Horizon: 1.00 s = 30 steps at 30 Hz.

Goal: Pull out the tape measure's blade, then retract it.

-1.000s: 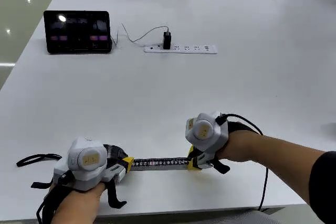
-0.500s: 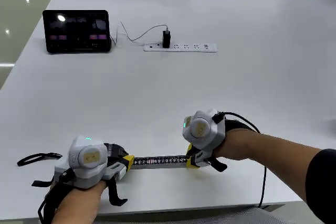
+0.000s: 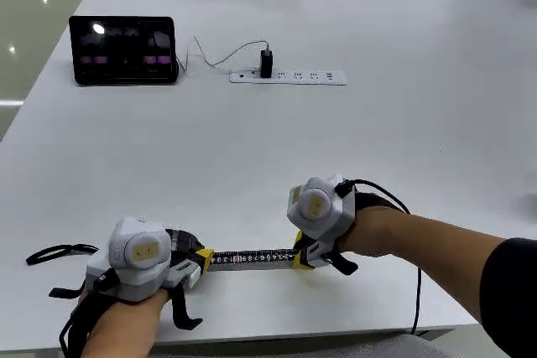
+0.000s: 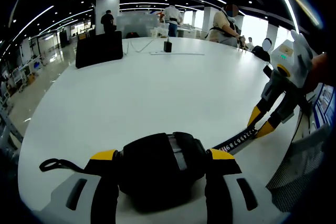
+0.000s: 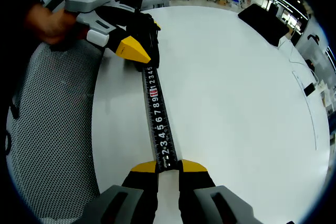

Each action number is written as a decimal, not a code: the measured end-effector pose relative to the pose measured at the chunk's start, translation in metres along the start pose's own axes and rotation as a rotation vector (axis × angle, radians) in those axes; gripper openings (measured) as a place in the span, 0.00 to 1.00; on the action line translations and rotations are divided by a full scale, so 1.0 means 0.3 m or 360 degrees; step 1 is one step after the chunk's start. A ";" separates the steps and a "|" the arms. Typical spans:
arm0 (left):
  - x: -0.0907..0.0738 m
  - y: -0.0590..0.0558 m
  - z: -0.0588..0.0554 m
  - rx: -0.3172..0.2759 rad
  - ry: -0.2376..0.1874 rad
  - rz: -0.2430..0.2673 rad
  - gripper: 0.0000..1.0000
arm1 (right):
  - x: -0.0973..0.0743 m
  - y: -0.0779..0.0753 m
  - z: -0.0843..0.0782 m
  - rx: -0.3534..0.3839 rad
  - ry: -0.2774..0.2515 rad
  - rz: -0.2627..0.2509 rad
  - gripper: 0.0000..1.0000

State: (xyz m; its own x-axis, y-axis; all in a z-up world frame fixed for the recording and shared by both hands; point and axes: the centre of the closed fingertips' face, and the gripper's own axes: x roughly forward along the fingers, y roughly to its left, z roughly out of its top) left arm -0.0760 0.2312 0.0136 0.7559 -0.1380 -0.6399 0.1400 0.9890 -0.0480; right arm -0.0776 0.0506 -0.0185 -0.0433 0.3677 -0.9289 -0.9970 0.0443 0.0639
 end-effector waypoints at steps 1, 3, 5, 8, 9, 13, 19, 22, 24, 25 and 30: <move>0.000 0.000 0.000 -0.0002 -0.0001 -0.0001 0.62 | 0.000 0.001 0.002 -0.0001 0.0002 -0.0001 0.11; 0.000 0.001 0.000 -0.0004 -0.0002 -0.0001 0.62 | 0.001 0.001 0.005 -0.0005 0.0002 -0.0003 0.11; -0.001 0.001 0.000 -0.0005 -0.0001 -0.0001 0.62 | 0.000 0.001 0.006 -0.0003 -0.0001 -0.0003 0.11; 0.000 0.000 -0.001 -0.0005 0.0001 -0.0002 0.62 | 0.000 0.002 0.008 0.0006 -0.0008 -0.0007 0.11; 0.000 0.000 -0.001 -0.0005 0.0002 -0.0002 0.62 | 0.000 0.003 0.009 0.0008 -0.0010 -0.0009 0.11; -0.002 0.000 -0.001 -0.0005 0.0003 -0.0002 0.62 | 0.001 0.004 0.013 0.0014 -0.0013 -0.0012 0.11; -0.002 0.000 -0.001 -0.0007 0.0001 -0.0003 0.62 | 0.001 0.004 0.017 -0.0047 -0.0034 0.0015 0.11; -0.001 0.000 -0.001 -0.0008 0.0000 -0.0004 0.62 | 0.004 0.006 0.023 -0.0024 -0.0097 0.0034 0.11; -0.002 -0.001 -0.001 -0.0008 -0.0001 -0.0004 0.62 | 0.004 0.007 0.023 -0.0021 -0.0118 0.0038 0.11; -0.001 0.000 -0.001 -0.0009 -0.0003 -0.0005 0.62 | 0.006 0.009 0.028 -0.0024 -0.0127 0.0038 0.11; -0.002 -0.001 0.000 -0.0009 -0.0007 -0.0007 0.62 | 0.012 0.009 0.043 -0.0034 -0.0151 0.0011 0.11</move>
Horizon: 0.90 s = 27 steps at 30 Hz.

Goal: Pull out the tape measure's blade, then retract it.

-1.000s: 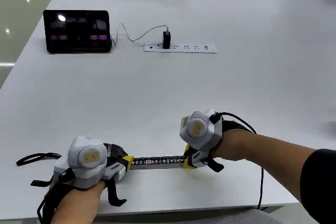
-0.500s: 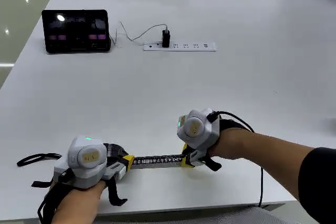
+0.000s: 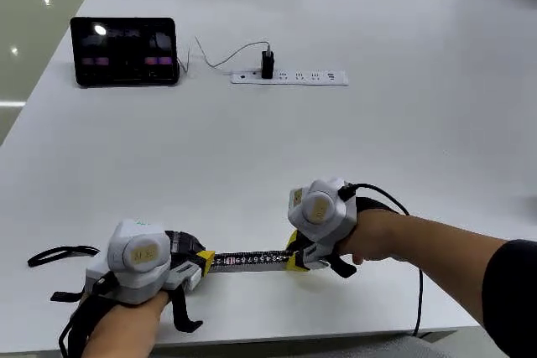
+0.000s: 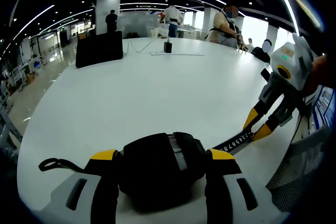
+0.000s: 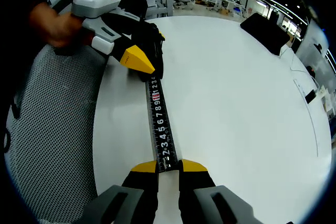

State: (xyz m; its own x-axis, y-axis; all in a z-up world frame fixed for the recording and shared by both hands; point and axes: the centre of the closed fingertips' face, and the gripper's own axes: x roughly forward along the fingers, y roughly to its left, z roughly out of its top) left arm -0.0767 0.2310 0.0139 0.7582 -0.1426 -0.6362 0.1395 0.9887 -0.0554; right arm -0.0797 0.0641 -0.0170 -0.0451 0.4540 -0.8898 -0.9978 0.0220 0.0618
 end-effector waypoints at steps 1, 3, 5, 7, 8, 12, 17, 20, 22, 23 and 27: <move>0.000 0.000 0.000 0.0000 0.0000 0.0000 0.62 | 0.001 0.000 0.002 0.0011 -0.0007 -0.0005 0.11; -0.001 -0.001 0.000 0.0001 0.0001 0.0000 0.62 | 0.002 0.000 0.002 0.0023 -0.0010 -0.0007 0.11; -0.001 -0.001 0.000 0.0001 0.0001 0.0000 0.62 | 0.004 0.001 0.004 0.0020 -0.0005 -0.0015 0.11; -0.001 -0.002 0.000 0.0001 0.0000 0.0000 0.62 | 0.005 0.001 0.005 0.0005 0.0002 -0.0023 0.11; -0.002 -0.002 0.001 0.0001 0.0000 0.0000 0.62 | 0.004 0.001 0.005 0.0006 0.0002 -0.0023 0.11; -0.002 -0.003 0.001 -0.0002 -0.0001 -0.0002 0.62 | 0.004 0.001 0.008 0.0015 -0.0008 -0.0010 0.11; -0.002 -0.003 0.002 -0.0006 -0.0001 -0.0004 0.62 | 0.008 0.003 0.015 0.0013 -0.0007 -0.0001 0.11; -0.003 -0.004 0.001 -0.0006 -0.0001 -0.0004 0.62 | 0.011 0.003 0.019 0.0019 -0.0010 0.0000 0.11; -0.003 -0.003 0.001 -0.0006 -0.0002 -0.0004 0.62 | 0.013 0.006 0.021 0.0018 -0.0008 -0.0006 0.11; -0.003 -0.003 0.001 -0.0005 -0.0002 -0.0003 0.62 | 0.013 0.006 0.022 0.0018 -0.0008 -0.0009 0.11; -0.004 -0.004 0.000 -0.0005 -0.0001 -0.0004 0.62 | 0.017 0.007 0.027 0.0020 -0.0006 -0.0030 0.11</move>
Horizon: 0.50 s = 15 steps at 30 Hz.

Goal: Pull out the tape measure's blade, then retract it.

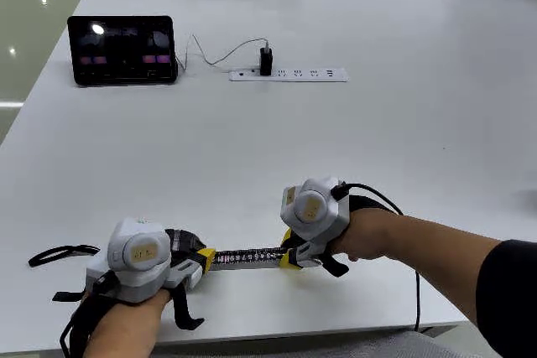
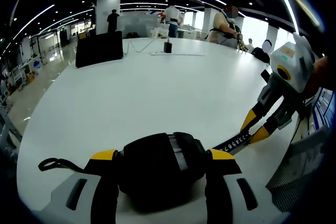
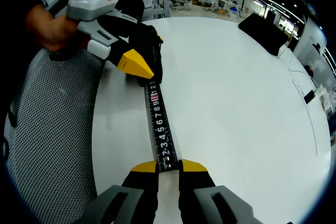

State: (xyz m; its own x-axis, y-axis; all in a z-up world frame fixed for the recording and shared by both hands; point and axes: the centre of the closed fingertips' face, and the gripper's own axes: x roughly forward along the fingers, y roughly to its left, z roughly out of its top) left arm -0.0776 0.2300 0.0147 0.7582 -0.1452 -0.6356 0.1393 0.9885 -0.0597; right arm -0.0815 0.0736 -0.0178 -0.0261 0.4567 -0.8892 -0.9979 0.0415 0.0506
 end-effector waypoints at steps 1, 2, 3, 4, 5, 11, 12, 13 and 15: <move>0.000 0.001 0.000 0.0000 0.0000 -0.0001 0.62 | 0.001 0.001 0.001 -0.0005 -0.0001 -0.0001 0.11; 0.000 0.001 0.000 0.0000 0.0001 -0.0001 0.62 | 0.001 0.001 0.003 -0.0006 0.0000 0.0000 0.11; 0.000 0.001 -0.001 0.0000 0.0001 -0.0001 0.62 | 0.002 0.002 0.005 -0.0004 -0.0001 0.0002 0.11; 0.001 0.002 -0.001 0.0000 0.0001 -0.0001 0.62 | 0.003 0.002 0.007 -0.0004 -0.0001 0.0005 0.11; 0.001 0.002 -0.001 0.0000 0.0002 -0.0001 0.62 | 0.004 0.002 0.008 -0.0003 -0.0002 0.0007 0.11; 0.002 0.004 -0.001 0.0003 0.0002 0.0001 0.62 | 0.007 0.005 0.017 -0.0006 -0.0008 0.0014 0.11; 0.002 0.004 -0.001 0.0003 0.0002 0.0000 0.62 | 0.008 0.005 0.017 -0.0004 -0.0010 0.0014 0.11; 0.002 0.004 -0.001 0.0003 0.0002 0.0001 0.62 | 0.008 0.005 0.018 -0.0002 -0.0011 0.0013 0.11; 0.002 0.004 0.000 0.0003 0.0002 0.0001 0.62 | 0.011 0.005 0.022 -0.0004 -0.0015 0.0014 0.11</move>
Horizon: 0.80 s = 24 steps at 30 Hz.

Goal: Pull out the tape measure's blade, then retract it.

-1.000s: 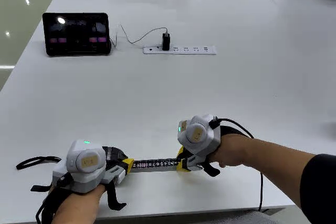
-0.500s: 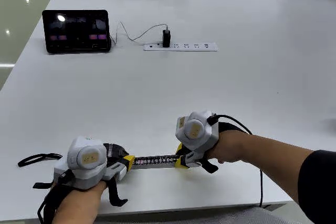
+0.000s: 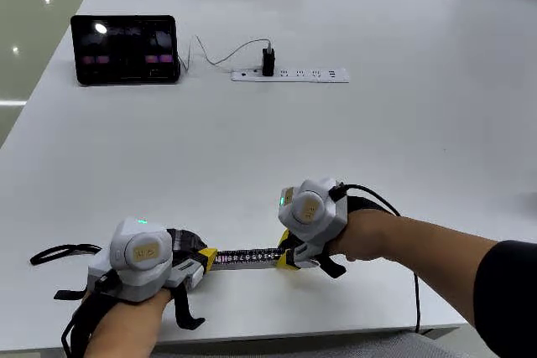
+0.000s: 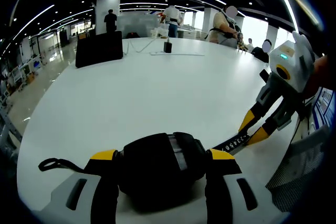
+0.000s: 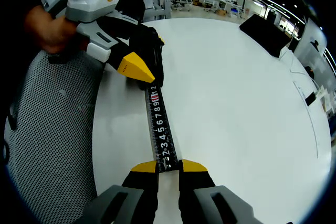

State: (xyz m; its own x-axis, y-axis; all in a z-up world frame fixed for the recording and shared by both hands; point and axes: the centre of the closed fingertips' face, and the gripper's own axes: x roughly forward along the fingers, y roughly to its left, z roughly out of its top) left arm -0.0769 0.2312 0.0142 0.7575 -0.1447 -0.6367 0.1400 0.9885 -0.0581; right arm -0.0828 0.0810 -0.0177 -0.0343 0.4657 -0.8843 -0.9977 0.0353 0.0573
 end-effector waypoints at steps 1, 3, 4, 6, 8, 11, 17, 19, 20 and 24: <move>0.000 0.000 0.000 0.0000 0.0000 0.0000 0.62 | 0.001 0.000 0.002 -0.0002 -0.0002 0.0002 0.11; 0.001 0.000 0.001 0.0001 0.0001 0.0000 0.62 | 0.003 0.000 0.004 0.0000 -0.0006 0.0002 0.11; 0.001 0.000 0.001 0.0001 0.0001 0.0000 0.62 | 0.003 0.001 0.005 0.0001 -0.0007 0.0000 0.11; 0.001 0.000 0.001 0.0001 0.0000 0.0001 0.62 | 0.004 0.002 0.006 -0.0001 -0.0009 -0.0005 0.11; 0.001 0.000 0.001 0.0001 0.0000 0.0000 0.62 | 0.005 0.002 0.007 0.0003 -0.0010 -0.0009 0.11; 0.002 0.000 0.001 0.0001 0.0000 0.0000 0.62 | 0.006 0.002 0.010 -0.0012 -0.0014 -0.0009 0.11; 0.002 0.000 0.001 0.0000 0.0003 0.0001 0.62 | 0.008 0.001 0.016 -0.0004 -0.0016 -0.0003 0.11; 0.002 0.000 0.001 0.0000 0.0003 0.0001 0.62 | 0.009 0.000 0.019 -0.0006 -0.0015 -0.0004 0.11; 0.002 0.000 0.001 0.0000 0.0003 0.0001 0.62 | 0.010 0.001 0.019 -0.0004 -0.0015 -0.0005 0.11; 0.001 0.000 0.001 0.0000 0.0002 0.0001 0.62 | 0.011 0.001 0.023 -0.0003 -0.0018 -0.0004 0.11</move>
State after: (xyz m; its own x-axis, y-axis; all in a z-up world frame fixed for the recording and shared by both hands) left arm -0.0766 0.2312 0.0142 0.7569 -0.1437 -0.6375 0.1394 0.9886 -0.0574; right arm -0.0827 0.0887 -0.0172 -0.0309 0.4753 -0.8793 -0.9979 0.0349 0.0539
